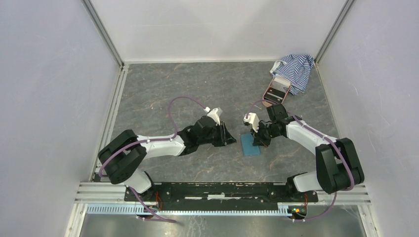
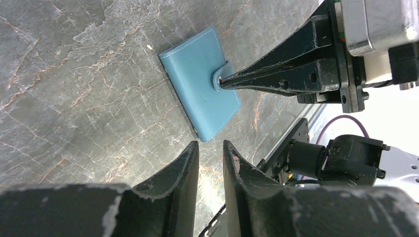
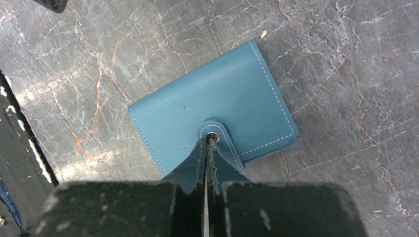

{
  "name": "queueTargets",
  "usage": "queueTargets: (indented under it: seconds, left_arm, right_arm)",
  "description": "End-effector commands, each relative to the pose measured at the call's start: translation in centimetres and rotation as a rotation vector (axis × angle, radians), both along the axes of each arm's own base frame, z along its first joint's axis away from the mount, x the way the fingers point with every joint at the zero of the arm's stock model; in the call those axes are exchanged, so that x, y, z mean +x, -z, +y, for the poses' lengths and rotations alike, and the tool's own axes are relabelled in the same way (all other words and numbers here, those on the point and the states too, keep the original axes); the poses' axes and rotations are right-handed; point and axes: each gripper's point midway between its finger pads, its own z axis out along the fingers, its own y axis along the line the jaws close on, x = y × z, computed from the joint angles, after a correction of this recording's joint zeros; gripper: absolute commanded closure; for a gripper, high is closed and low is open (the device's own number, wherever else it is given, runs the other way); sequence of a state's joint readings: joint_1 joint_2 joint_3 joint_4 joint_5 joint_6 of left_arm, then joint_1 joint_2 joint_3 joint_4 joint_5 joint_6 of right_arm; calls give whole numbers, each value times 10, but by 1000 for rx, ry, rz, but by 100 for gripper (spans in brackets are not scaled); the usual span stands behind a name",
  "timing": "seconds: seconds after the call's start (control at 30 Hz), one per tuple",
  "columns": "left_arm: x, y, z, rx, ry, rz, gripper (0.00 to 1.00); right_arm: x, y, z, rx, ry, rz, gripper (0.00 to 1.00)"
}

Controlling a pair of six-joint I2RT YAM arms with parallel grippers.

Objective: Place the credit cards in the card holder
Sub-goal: Close the card holder at the center of the board.

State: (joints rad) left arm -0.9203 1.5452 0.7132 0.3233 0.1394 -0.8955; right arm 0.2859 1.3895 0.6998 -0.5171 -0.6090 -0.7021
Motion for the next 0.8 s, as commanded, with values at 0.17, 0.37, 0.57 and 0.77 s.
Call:
queueTargets:
  seconds: [0.17, 0.37, 0.57, 0.77]
  left_arm:
    - [3, -22, 0, -74, 1, -91, 67]
    - [0, -27, 3, -110, -8, -107, 65]
    - [-2, -28, 3, -134, -11, -103, 63]
    - [-10, -32, 1, -212, -1, -74, 51]
  right_arm:
    - [-1, -1, 6, 10, -22, 5, 100]
    - [5, -20, 15, 71, -34, -59, 100]
    - [5, -2, 10, 1, -14, -13, 100]
    - [3, 4, 8, -39, -24, 0, 100]
